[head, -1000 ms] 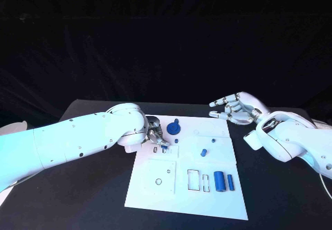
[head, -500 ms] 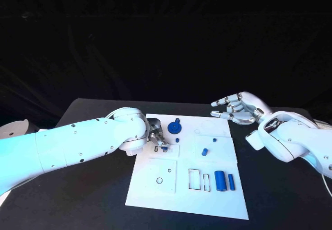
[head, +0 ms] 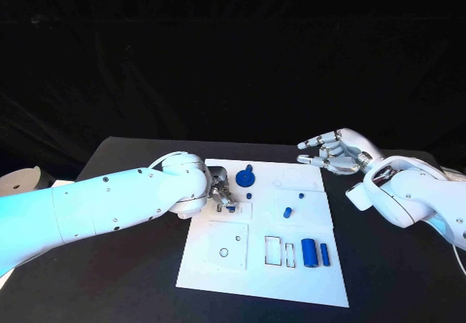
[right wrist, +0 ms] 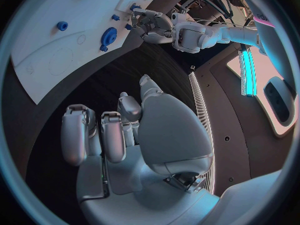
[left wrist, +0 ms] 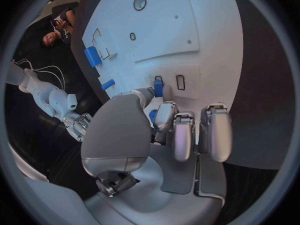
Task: Assemble the parts on the task board
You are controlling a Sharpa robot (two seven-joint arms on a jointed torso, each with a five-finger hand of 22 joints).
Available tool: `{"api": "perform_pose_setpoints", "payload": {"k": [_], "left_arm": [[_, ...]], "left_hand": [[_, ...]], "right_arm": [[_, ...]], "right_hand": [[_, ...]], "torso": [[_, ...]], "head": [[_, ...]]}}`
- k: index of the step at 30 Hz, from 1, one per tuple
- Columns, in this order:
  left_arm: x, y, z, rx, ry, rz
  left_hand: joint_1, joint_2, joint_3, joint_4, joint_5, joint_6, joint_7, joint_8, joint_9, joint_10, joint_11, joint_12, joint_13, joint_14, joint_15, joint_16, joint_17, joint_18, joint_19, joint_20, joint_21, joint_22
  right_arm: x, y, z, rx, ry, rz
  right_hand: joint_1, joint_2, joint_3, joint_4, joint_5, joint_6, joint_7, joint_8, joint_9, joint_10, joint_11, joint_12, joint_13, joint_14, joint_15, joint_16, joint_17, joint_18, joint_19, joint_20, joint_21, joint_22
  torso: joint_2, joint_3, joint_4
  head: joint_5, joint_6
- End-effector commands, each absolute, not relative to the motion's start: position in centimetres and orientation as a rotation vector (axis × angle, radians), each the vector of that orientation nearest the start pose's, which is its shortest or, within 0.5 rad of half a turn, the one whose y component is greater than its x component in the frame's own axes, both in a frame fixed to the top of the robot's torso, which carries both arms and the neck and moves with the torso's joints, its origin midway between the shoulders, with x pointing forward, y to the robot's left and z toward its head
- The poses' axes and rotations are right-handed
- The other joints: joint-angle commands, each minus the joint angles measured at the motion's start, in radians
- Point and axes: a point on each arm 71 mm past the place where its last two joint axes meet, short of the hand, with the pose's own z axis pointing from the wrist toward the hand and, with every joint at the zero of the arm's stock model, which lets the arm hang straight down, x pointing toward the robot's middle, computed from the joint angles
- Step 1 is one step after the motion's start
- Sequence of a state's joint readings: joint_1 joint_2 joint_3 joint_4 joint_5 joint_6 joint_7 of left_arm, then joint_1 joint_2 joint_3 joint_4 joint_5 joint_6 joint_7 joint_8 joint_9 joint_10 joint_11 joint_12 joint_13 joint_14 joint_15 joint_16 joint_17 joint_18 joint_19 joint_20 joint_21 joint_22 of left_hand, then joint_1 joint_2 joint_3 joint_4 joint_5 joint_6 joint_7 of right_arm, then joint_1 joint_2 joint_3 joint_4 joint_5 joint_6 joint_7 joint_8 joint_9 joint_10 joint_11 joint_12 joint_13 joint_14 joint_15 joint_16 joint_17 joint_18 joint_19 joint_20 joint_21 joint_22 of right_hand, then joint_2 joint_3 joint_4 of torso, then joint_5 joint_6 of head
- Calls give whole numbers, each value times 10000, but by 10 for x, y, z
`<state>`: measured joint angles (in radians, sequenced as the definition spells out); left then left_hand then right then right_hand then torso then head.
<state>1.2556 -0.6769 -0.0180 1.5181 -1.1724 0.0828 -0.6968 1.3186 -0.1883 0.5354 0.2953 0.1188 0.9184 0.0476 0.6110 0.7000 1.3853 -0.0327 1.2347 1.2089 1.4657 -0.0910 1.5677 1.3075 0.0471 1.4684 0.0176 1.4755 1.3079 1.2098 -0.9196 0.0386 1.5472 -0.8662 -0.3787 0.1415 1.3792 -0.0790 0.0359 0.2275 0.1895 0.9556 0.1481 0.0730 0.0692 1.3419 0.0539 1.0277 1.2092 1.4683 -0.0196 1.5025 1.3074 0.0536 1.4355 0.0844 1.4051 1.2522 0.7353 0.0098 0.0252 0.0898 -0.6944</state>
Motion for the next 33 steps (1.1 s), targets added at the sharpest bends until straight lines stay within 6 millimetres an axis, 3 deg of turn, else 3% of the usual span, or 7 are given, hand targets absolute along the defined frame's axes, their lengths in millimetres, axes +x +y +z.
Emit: {"api": "perform_pose_setpoints", "payload": {"k": [1, 23, 33], "left_arm": [[487, 148, -194, -725, 22503, -2449], [486, 150, -197, -450, 22904, -2268], [487, 147, -199, -497, 23148, -2330]], "left_hand": [[10, 85, 1595, -1563, 40, 35, -83, 40, 13, 83, -5, 18, 16, 1051, 28, 31, 2633, -102, 295, 47, 55, 1014], [-16, 77, 1623, -1587, 39, 44, -87, 46, 28, 94, -8, 31, 30, 1051, 28, 31, 2633, -114, 319, 44, 84, 1066], [-735, 111, 1391, -1373, -35, 196, -170, 101, 168, 145, -51, 93, 88, 1051, 4, 31, 2633, -117, 323, 30, 91, 1092]], "right_arm": [[491, -231, -142, 3306, 15439, 10704], [491, -230, -143, 3214, 15429, 10714], [491, -229, -143, 3183, 15439, 10707]], "right_hand": [[90, -8, -12, -57, 34, 37, -23, 46, 13, -76, 21, -49, -8, 779, -3, -58, 1686, 140, -65, -7, -56, -9], [93, 3, -20, -62, 36, 38, -22, 47, 13, -75, 22, -45, -10, 781, -3, -53, 1693, 140, -64, -8, -59, -11], [93, 3, -20, -62, 36, 38, -22, 47, 13, -75, 22, -45, -10, 781, -3, -53, 1693, 140, -64, -8, -59, -11]], "torso": [[0, 7, -5], [1, 11, 11], [0, 17, -14]], "head": [[0, -17], [4, -71], [32, -72]]}}
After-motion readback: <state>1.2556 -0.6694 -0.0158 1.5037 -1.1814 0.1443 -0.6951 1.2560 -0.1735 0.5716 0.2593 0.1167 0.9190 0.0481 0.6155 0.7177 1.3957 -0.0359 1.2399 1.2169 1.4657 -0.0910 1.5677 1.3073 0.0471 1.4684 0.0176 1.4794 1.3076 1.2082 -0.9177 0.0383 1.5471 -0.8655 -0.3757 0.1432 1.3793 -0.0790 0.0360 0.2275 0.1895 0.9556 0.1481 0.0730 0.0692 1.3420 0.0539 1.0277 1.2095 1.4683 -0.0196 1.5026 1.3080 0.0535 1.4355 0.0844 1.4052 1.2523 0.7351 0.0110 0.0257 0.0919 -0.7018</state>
